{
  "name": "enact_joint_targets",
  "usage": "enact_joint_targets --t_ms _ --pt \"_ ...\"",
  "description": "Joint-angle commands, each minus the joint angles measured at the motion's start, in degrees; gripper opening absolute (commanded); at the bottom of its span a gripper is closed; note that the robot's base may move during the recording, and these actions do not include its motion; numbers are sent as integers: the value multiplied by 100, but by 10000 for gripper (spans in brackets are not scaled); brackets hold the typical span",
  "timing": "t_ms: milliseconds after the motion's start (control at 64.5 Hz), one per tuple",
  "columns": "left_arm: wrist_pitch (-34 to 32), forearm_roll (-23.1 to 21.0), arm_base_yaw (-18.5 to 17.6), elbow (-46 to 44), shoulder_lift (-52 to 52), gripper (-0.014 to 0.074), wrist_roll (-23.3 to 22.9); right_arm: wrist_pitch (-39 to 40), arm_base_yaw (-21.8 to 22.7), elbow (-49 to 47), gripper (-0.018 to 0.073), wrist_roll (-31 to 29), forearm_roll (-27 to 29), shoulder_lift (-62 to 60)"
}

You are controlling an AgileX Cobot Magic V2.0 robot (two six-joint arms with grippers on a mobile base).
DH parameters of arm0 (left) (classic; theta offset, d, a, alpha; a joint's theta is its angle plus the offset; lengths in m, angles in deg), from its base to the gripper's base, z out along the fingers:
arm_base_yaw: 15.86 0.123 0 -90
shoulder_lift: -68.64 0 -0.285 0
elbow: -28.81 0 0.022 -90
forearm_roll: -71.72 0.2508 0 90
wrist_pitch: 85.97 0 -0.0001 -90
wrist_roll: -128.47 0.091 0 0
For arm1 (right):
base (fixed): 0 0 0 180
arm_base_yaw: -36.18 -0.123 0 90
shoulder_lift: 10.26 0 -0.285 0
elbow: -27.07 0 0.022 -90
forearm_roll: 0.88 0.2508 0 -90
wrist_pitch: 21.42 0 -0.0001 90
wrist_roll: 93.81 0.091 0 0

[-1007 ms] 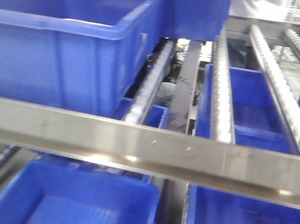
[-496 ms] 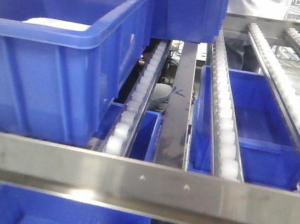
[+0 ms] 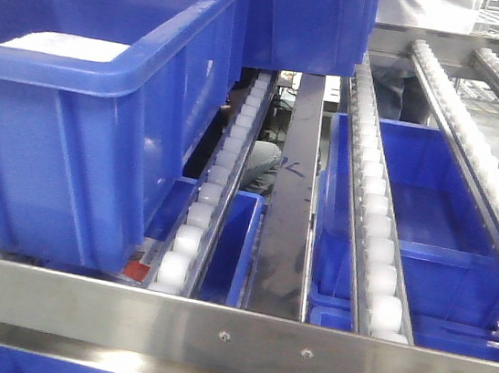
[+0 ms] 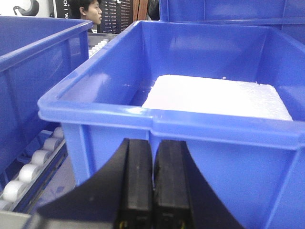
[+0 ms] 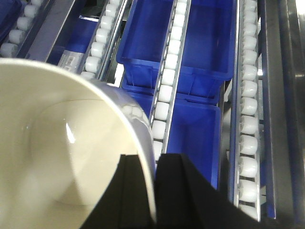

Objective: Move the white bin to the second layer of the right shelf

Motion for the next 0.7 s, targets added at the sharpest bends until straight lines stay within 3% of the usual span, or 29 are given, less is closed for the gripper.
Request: enact_joint_targets --t_ms 0,248,682 --pt "-479 -50 -13 156 -96 85 -20 508 30 -182 54 -15 154 17" --pt "-479 -50 -13 156 -96 85 -20 582 30 -126 74 338 504 384" --pt "-479 -50 -13 156 -96 85 -20 2122 30 -116 106 601 504 2740"
